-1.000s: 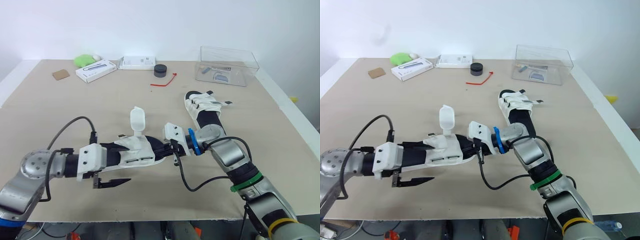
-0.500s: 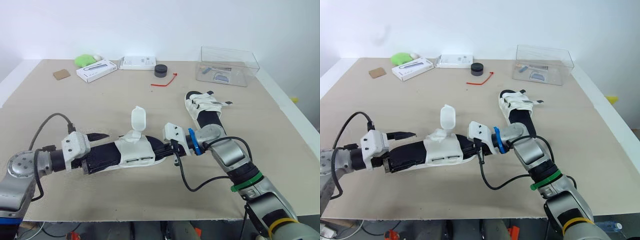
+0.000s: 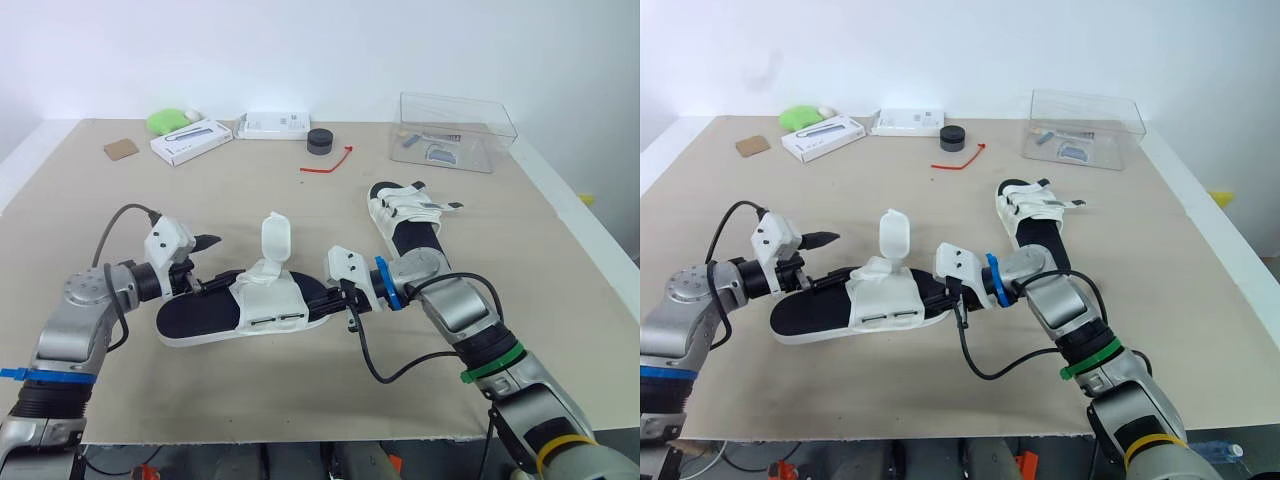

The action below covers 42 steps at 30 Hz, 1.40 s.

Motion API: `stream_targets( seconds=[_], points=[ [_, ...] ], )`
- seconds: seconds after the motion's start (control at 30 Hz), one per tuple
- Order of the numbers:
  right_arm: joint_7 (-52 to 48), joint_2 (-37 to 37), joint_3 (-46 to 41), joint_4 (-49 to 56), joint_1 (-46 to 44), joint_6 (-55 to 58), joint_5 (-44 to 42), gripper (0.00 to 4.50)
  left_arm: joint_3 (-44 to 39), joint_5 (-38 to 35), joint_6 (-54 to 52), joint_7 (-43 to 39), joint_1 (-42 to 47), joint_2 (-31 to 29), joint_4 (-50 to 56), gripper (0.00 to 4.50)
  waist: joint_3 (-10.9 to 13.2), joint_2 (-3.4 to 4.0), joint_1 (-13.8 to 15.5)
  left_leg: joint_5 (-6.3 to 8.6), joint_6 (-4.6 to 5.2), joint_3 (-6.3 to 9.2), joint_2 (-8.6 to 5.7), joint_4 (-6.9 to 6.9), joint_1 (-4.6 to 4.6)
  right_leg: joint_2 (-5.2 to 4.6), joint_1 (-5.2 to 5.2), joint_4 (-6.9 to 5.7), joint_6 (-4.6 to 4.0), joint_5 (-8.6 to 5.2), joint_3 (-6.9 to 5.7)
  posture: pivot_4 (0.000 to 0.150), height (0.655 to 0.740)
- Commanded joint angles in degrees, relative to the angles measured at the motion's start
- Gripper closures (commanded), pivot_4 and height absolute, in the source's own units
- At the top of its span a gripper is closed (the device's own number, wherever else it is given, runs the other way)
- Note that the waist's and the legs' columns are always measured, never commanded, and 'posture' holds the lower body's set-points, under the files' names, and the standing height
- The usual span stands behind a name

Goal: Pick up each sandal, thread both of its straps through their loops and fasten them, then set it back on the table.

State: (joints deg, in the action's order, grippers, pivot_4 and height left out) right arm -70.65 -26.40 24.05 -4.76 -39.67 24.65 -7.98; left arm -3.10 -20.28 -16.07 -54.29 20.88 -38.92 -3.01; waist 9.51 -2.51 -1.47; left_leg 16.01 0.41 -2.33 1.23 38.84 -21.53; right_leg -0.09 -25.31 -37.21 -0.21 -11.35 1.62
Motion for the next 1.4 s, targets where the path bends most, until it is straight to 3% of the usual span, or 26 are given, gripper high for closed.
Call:
stream_targets(
  seconds=[0.03, 0.47, 1.07, 1.4],
  points=[
    [-0.3, -0.5, -0.1, 1.1, 0.0, 0.4, 0.0, 4.5, 2.2, 2.1, 2.7, -3.5, 1.7, -1.2, -1.9, 0.05, 0.0, 0.0, 0.0, 0.0, 0.0, 0.0, 0.0, 0.0, 0.0, 0.0, 0.0, 0.0, 0.0, 0.0, 0.0, 0.15, 0.74],
    [-0.1, -1.2, -0.2, 2.3, 0.9, 0.8, -0.1, 4.5, 2.4, 2.6, 4.6, -9.2, 0.8, -4.0, -0.5, 0.05, 0.0, 0.0, 0.1, 0.0, 0.0, 0.0, -0.03, 0.0, -0.02, -0.06, 0.01, 0.01, 0.01, 0.0, -0.01, 0.15, 0.74],
    [0.1, -1.2, 0.0, 2.9, 1.2, 0.7, -0.1, 4.5, 5.5, 7.6, 11.1, -10.1, 9.0, -0.9, -9.7, 0.05, 0.0, 0.0, 0.2, 0.0, 0.0, 0.01, -0.05, 0.01, -0.02, -0.02, 0.02, 0.0, 0.01, -0.01, -0.02, 0.15, 0.74],
    [0.1, -1.7, -0.1, 4.1, 1.9, 1.3, -0.4, 4.5, 3.7, 7.1, 12.6, -10.9, 9.1, -1.7, -10.7, 0.05, 0.0, 0.0, 0.2, 0.0, 0.0, 0.03, -0.05, 0.01, -0.05, -0.03, 0.01, 0.0, 0.02, -0.01, -0.02, 0.15, 0.74]
  ],
)
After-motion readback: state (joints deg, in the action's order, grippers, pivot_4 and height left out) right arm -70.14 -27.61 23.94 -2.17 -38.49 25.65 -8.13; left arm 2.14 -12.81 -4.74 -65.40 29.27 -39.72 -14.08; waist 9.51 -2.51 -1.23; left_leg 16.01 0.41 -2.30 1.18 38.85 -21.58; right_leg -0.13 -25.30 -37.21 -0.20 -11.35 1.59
